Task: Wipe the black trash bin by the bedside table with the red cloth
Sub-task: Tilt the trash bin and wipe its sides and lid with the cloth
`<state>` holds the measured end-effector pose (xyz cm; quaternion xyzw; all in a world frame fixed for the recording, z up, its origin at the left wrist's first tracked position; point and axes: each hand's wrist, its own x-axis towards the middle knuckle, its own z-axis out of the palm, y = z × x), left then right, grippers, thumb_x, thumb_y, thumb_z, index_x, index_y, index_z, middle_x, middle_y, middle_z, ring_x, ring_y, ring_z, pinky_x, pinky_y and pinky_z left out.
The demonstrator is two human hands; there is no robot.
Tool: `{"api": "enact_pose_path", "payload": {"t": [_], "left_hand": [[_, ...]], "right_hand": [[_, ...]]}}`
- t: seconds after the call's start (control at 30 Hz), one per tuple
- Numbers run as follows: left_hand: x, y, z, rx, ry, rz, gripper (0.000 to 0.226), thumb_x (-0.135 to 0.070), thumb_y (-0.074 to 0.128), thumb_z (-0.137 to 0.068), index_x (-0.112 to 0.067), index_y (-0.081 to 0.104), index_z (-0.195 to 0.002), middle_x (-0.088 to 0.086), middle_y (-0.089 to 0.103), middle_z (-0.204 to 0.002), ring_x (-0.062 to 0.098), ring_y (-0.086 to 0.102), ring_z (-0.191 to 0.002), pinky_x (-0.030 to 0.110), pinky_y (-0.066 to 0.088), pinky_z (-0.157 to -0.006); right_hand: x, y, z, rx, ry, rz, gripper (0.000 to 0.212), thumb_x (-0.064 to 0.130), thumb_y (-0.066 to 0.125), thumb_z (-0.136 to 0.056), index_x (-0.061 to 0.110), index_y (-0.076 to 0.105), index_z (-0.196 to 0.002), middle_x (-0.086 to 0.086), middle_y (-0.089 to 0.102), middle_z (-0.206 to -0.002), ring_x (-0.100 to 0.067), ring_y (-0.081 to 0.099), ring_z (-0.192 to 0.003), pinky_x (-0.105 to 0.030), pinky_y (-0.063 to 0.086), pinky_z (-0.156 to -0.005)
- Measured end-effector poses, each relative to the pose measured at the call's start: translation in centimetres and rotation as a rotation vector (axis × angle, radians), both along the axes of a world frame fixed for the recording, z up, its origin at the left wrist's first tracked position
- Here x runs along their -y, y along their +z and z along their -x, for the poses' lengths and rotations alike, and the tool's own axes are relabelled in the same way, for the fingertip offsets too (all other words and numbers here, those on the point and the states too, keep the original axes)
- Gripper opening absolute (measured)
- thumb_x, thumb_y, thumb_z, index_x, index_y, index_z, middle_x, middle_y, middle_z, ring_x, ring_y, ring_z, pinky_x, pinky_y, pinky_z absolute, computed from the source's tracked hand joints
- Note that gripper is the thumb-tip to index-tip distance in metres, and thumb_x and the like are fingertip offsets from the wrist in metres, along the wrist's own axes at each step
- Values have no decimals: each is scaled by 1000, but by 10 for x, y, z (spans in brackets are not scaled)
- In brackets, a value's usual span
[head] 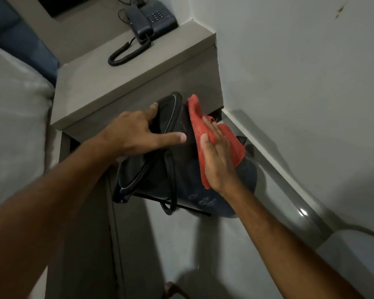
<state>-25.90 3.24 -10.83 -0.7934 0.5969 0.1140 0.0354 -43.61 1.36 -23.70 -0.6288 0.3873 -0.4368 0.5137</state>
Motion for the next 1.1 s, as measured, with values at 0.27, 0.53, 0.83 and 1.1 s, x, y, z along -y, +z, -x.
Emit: {"api": "enact_pose_path", "payload": {"t": [0.27, 0.53, 0.83, 1.1], "left_hand": [[-15, -6, -4, -207, -162, -155, 149, -48, 85, -45, -42, -27, -144, 7, 27, -151, 12, 39, -107, 16, 36, -76], [-18, -4, -7, -141, -57, -45, 128, -65, 69, -57, -43, -20, -147, -20, 48, -88, 9, 54, -81, 25, 43, -79], [-10, -2, -2, -83, -37, -88, 129, -71, 68, -59, -36, -18, -148, 9, 59, -124, 16, 56, -85, 24, 43, -74], [-8, 0, -4, -26, 66, -73, 133, -79, 55, -44, -35, -11, -151, 13, 55, -127, 25, 53, -96, 32, 44, -83]], "right_hand": [[11, -9, -22, -343, -104, 268, 61, 59, 25, -98, 42, 15, -156, 4, 27, -168, -29, 16, -155, -64, 1, -118], [21, -84, 50, -523, -253, 37, 74, 55, 15, -93, 24, 39, -156, -3, 42, -161, -25, 33, -151, -50, 20, -124], [-31, -15, -45, -203, -126, 324, 59, 61, 11, -103, 43, 22, -158, 9, 27, -168, -19, 10, -158, -49, 0, -124], [-23, -78, 12, -268, -389, -78, 60, 55, 20, -92, 35, 24, -148, -1, 27, -165, -33, 19, -155, -65, 10, -120]]}}
